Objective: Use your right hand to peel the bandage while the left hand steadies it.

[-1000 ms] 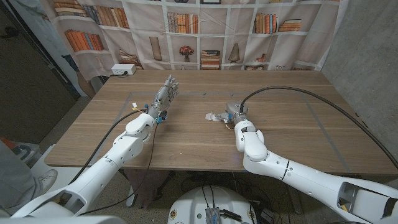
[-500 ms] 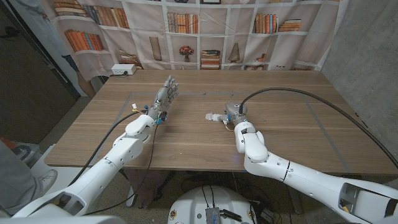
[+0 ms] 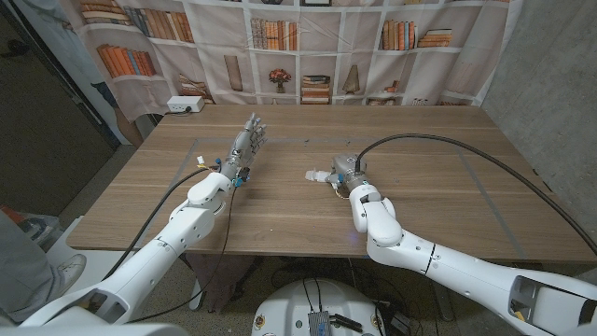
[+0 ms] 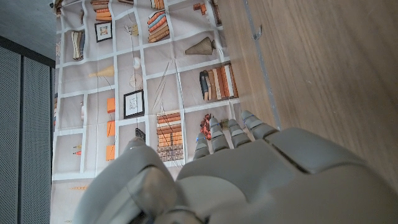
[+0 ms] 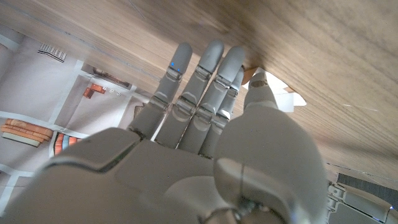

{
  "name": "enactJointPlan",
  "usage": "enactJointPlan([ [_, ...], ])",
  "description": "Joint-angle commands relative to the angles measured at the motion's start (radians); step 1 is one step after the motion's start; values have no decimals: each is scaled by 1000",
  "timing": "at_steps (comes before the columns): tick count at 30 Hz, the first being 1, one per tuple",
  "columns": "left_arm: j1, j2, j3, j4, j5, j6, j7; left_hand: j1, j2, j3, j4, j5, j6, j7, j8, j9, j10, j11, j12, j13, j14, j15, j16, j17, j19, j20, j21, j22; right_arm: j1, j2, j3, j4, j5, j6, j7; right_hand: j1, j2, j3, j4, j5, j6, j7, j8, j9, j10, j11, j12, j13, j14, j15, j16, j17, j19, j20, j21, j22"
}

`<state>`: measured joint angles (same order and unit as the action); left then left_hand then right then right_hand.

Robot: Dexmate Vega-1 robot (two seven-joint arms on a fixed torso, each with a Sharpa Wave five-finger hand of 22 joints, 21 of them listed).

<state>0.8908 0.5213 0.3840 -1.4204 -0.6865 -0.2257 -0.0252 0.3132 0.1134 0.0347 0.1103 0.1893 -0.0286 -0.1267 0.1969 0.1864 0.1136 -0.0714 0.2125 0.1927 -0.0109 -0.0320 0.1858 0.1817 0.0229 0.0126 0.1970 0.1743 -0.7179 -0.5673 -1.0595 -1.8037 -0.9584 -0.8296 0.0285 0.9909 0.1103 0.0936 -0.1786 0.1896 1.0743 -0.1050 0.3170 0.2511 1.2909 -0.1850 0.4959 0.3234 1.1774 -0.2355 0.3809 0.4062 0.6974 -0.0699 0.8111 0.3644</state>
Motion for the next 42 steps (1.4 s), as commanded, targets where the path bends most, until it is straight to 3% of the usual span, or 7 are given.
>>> enactJointPlan([
  [1, -9, -5, 1, 17, -3, -4, -11, -4, 1, -4, 4, 10, 5, 0, 0, 2, 9, 5, 2, 3, -4, -19, 2, 3, -8, 2, 1, 5, -7, 14, 16, 17, -8, 20, 5, -4, -1, 6, 16, 5, 7, 7, 5, 1, 9, 3, 6, 12, 4, 2, -7, 5, -4, -57, 16, 5],
  [10, -8, -8, -1, 23, -8, -3, -11, -4, 1, -5, 4, 10, 5, 0, 0, 2, 9, 5, 2, 3, -2, -18, 2, 3, -8, 0, 2, 5, -6, 20, 22, 30, 5, 29, 14, -16, -3, 4, 26, 4, 0, 10, -1, -4, 2, 9, 5, 19, 1, 0, -14, 5, -9, -55, 26, 7],
  [13, -9, -7, 1, 25, -6, -2, -15, -4, 1, -5, 4, 10, 5, 0, 0, 2, 9, 5, 2, 3, -2, -18, 2, 3, -8, 1, 2, 5, -5, 18, 25, 30, 12, 33, 20, 7, 1, 16, 17, 10, -23, 9, -13, -9, -12, 9, 1, 26, -2, -1, -19, 9, -19, -54, 36, 10],
  [22, -7, -11, 1, 26, -8, -7, -14, -4, 2, -5, 4, 11, 6, 0, 1, 2, 11, 3, 3, 3, -1, -18, 3, 3, -8, 1, 2, 5, -3, 16, 27, 32, 23, 45, 20, 20, 3, 24, 15, 16, -34, 14, -20, -12, -16, 11, -5, 24, -9, -1, -27, 10, -26, -54, 47, 12],
  [32, -6, -12, 5, 23, -8, -5, -18, -4, 2, -6, 5, 11, 7, 0, 1, 2, 10, 3, 2, 3, -1, -18, 2, 3, -8, 0, 2, 5, -21, 9, 50, 21, 59, 66, -11, 129, 12, 79, -7, 61, -34, 9, -22, -13, -12, 2, -5, 37, -6, -5, -38, 20, -43, -58, 89, 22],
  [42, -7, -15, 11, 19, -3, -3, -17, -5, 2, -6, 5, 11, 10, 1, 2, 2, 14, 3, 3, 3, 0, -16, 3, 3, -8, 1, 2, 5, -56, -6, 87, 0, 109, 97, -80, 158, 5, 92, -2, 82, -23, 10, -10, 0, 11, 0, 6, 49, 10, -5, -36, 29, -50, -63, 113, 27],
])
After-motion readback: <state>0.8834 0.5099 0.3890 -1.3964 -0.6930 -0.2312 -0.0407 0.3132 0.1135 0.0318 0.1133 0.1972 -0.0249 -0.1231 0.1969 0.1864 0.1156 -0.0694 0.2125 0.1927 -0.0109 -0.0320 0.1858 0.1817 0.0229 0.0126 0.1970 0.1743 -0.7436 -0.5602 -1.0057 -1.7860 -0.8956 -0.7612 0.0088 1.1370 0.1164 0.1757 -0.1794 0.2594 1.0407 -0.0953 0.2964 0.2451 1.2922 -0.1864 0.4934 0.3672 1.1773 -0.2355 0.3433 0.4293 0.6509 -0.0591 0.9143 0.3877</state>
